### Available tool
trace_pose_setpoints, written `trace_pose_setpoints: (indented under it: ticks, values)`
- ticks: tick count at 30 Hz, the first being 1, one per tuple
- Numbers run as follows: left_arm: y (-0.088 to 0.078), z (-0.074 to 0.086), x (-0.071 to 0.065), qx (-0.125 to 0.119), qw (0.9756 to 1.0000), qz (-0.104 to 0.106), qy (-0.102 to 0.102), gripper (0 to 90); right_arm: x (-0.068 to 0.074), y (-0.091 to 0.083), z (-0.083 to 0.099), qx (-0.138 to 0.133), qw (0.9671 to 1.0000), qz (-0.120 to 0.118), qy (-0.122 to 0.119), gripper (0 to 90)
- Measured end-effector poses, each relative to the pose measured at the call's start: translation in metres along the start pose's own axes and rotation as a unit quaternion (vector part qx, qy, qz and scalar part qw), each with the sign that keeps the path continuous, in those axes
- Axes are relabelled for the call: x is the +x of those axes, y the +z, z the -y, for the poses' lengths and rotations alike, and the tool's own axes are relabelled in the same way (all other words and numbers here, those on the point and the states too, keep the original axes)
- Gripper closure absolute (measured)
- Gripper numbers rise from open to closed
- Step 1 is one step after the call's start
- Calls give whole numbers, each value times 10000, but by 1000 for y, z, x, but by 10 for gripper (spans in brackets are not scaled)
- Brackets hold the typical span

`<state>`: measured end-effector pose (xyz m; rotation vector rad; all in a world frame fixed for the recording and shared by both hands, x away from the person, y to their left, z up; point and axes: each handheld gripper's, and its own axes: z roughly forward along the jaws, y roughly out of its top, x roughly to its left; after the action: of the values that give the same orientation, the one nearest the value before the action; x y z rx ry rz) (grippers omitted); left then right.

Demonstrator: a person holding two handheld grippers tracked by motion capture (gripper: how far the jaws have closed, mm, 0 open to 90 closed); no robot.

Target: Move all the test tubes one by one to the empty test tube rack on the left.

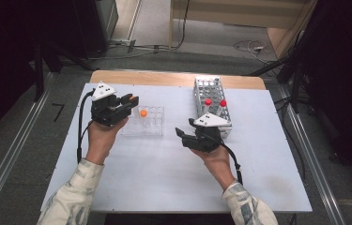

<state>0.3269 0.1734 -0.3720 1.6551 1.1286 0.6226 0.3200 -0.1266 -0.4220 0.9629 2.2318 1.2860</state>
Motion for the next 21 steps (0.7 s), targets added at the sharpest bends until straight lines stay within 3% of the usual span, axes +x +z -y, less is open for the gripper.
trace_pose_setpoints:
  ticks: [9, 21]
  values:
    - [11, 7, -1, 94, 9996, -172, 182, 700, -1, -2, 0, -23, 10000, 22, 28, 375]
    - [28, 39, -2, 368, 9986, -312, 213, 698, -3, -2, 2, 10, 10000, 50, 44, 375]
